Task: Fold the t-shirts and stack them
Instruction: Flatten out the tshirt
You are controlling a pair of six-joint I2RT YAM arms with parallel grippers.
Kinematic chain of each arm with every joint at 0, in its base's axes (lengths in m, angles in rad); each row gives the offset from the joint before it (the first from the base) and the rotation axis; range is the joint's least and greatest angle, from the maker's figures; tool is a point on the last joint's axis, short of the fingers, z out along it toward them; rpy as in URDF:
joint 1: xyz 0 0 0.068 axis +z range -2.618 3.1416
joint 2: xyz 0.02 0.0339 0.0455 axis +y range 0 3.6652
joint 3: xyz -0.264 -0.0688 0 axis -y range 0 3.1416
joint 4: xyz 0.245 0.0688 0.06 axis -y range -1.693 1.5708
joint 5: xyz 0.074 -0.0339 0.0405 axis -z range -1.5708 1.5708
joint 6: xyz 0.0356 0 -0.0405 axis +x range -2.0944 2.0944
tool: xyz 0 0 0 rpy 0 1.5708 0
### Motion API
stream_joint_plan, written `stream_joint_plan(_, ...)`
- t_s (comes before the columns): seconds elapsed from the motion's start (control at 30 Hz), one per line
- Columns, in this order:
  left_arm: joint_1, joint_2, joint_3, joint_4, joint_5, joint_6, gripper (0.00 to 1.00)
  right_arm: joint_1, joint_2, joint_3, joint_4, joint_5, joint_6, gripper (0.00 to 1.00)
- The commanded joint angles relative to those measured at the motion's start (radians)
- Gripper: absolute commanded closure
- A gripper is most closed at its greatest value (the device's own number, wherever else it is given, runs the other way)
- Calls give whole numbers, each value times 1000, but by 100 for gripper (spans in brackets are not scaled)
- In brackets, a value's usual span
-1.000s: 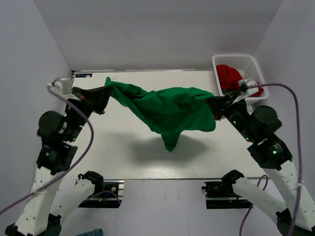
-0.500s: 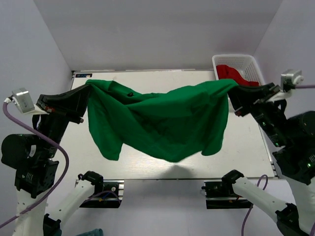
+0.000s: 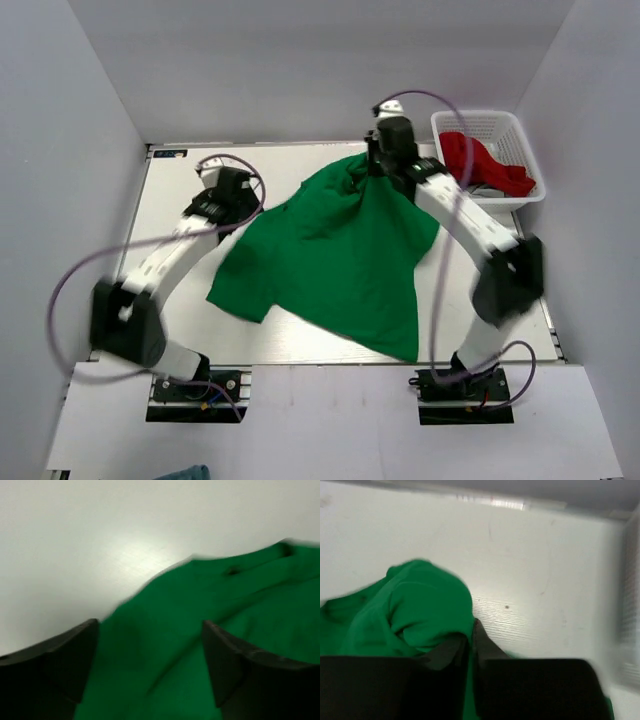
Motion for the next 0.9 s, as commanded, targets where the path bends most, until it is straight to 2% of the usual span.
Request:
stream_joint_plan(0.0, 54, 180, 151, -199, -134, -103, 0, -45, 253, 196, -43, -56, -8, 60)
stream_joint_plan(0.03, 54, 240, 207, -258, -155, -117, 0, -42, 296, 319, -168, -60, -11, 19)
stream_joint_plan(0.07, 65, 322, 288, -343, -166, -143, 0, -42, 351, 403, -195, -51, -5, 10)
stream_joint_plan(0.13, 65, 341, 309, -359, -166, -143, 0, -39, 370, 439, -243, -52, -8, 10)
stream_joint_plan(0.23, 65, 277, 251, -242, -87, -70, 0, -35, 257, 289, -172, -90, 13, 10)
stream_joint_plan(0.27, 65, 253, 197, -203, -59, -51, 0, -37, 224, 144, -154, -101, 23, 10)
stream_joint_plan(0.3, 65, 210, 171, -133, -15, -16, 0, -35, 195, 94, -113, -122, 52, 10)
stream_joint_plan(0.33, 65, 196, 149, -107, 0, -7, 0, -34, 105, 49, -82, -129, 66, 10)
stream_joint_plan(0.47, 65, 176, 83, -1, 137, 47, 0, -35, -41, -250, -22, -162, 173, 10)
stream_joint_plan(0.53, 43, 200, 83, 61, 196, 99, 0, -40, -104, -409, 1, -207, 245, 10)
stream_joint_plan(0.6, 43, 249, 97, 122, 337, 151, 0, -40, -167, -519, 36, -213, 285, 10)
stream_joint_plan(0.67, 43, 295, 128, 136, 424, 170, 0, -42, -217, -561, 33, -175, 307, 10)
stream_joint_plan(0.87, 43, 481, 229, 199, 472, 179, 0, -63, -281, -710, 14, -31, 362, 10)
